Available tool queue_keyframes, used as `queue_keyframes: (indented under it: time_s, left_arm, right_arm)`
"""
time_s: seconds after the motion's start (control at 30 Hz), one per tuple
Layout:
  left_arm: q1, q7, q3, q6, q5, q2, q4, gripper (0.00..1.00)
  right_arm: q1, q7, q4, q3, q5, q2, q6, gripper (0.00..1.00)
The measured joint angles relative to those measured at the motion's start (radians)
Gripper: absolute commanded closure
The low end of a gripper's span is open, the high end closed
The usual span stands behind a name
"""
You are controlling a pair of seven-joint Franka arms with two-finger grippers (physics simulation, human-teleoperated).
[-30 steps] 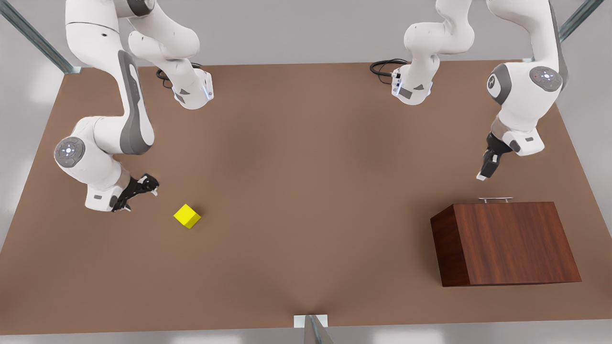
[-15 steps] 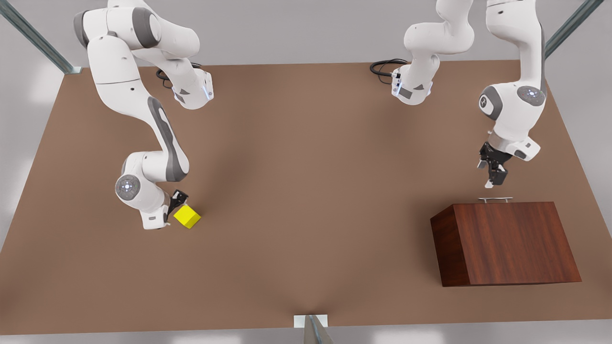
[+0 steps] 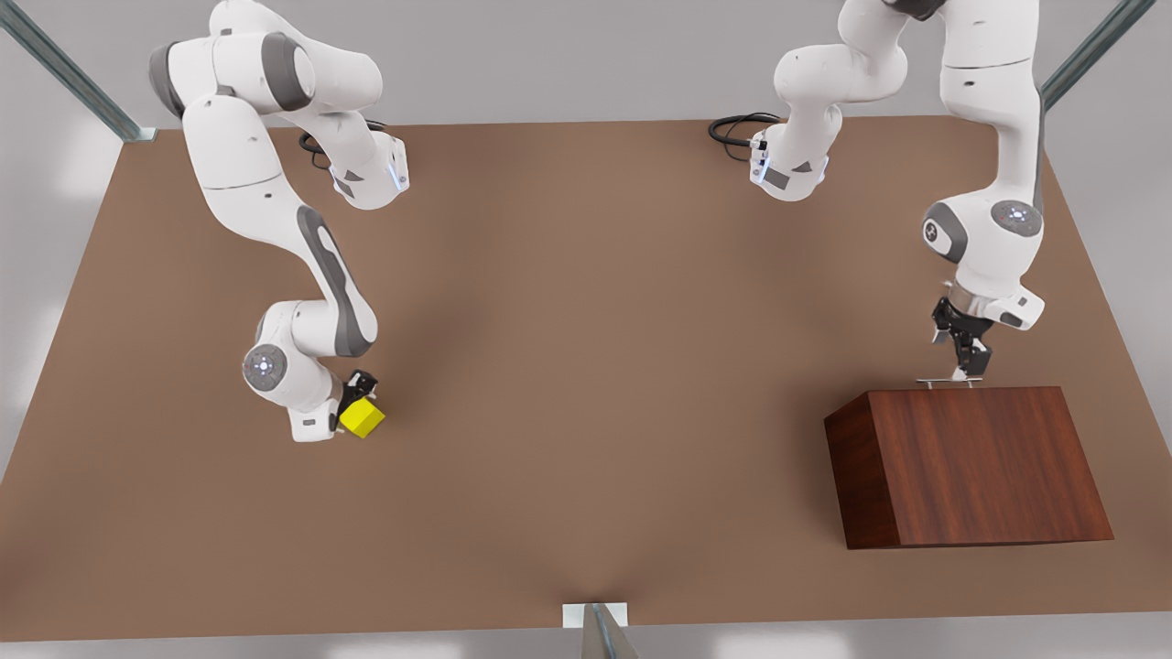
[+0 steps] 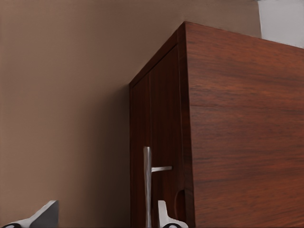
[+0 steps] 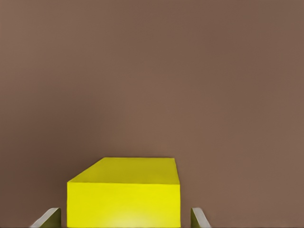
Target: Open the drawer with left arm, place the square in the middle with right arm, and place the square in the drawer with left arm
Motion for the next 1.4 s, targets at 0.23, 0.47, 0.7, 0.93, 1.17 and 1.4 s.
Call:
queue_keyframes:
  time_s: [0.23,0.47,0.7,0.93,1.17,1.4]
  left_arm:
    - [-0.007,-0.001,-0.001,0.029,0.001,0.055,0.024,0.0]
    - [-0.003,0.009,-0.001,-0.005,0.001,0.07,0.033,0.0]
    - [0.0,0.015,0.0,-0.072,0.003,0.044,0.028,0.0]
    - [0.01,0.016,0.0,-0.106,0.004,0.024,0.025,0.0]
    - [0.016,0.014,0.001,-0.169,0.004,-0.029,0.005,0.0]
    - [0.015,0.012,0.001,-0.169,0.004,-0.046,-0.03,0.0]
  right_arm:
    - [0.018,0.002,-0.017,-0.001,0.005,0.019,0.038,0.19]
    - [0.02,0.001,-0.013,-0.001,0.007,0.017,0.035,0.38]
    - [0.032,0.015,-0.005,0.0,0.007,-0.017,0.021,0.37]
    - [0.305,0.31,0.206,0.008,-0.002,0.015,-0.039,0.36]
    - [0.674,0.697,0.96,-0.085,-0.056,0.441,-0.385,0.34]
    - [0.803,0.743,1.149,-0.077,-0.061,0.64,-0.304,0.07]
